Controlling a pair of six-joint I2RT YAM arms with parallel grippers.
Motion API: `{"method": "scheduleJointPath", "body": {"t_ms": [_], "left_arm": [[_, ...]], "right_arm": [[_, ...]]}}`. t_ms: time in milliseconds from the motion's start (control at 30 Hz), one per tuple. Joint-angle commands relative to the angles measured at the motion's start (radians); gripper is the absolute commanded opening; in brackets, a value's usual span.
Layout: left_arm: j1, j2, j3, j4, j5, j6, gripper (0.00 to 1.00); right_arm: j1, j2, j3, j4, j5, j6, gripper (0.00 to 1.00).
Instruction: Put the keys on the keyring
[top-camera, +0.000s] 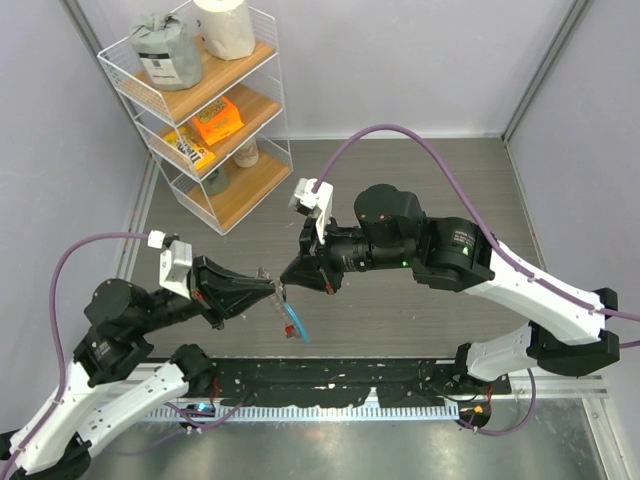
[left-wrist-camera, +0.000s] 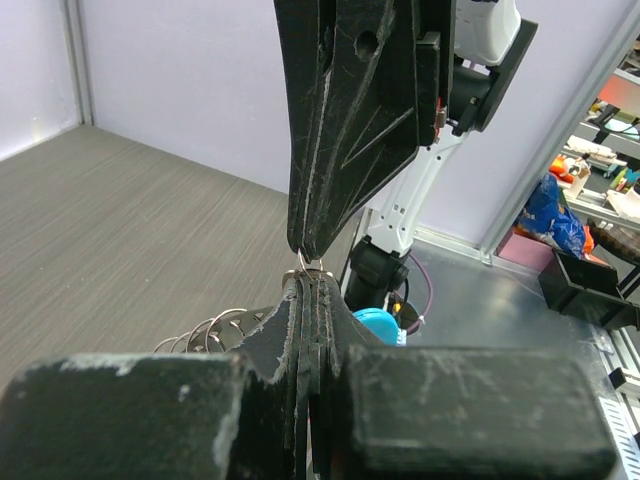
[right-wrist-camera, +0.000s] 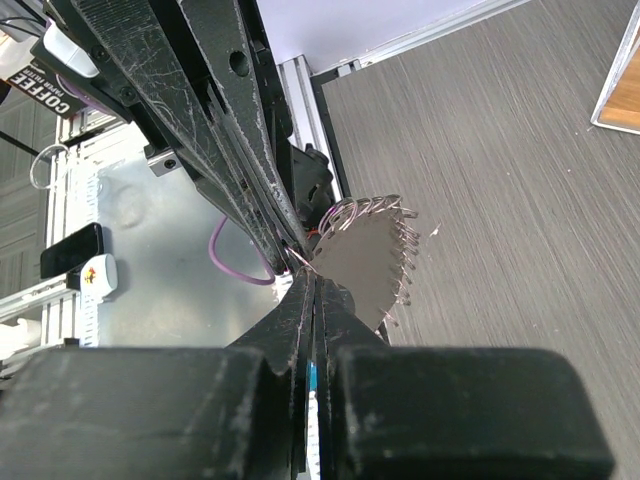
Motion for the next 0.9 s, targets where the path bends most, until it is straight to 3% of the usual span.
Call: {"method": "scheduleJointPath", "body": {"t_ms": [0, 867], "left_arm": [[0.001, -0.019, 0.011, 0.095, 0.051, -0.002, 0.00], [0.001, -0.022, 0.005, 0.091, 0.025, 0.004, 0.00]], "right_arm": [[-0.003, -0.015, 0.014, 0.029, 0.035, 0.017, 0.06], [-0.003, -0.052, -0.025, 0.052, 0.075, 0.065, 0.06]]}}
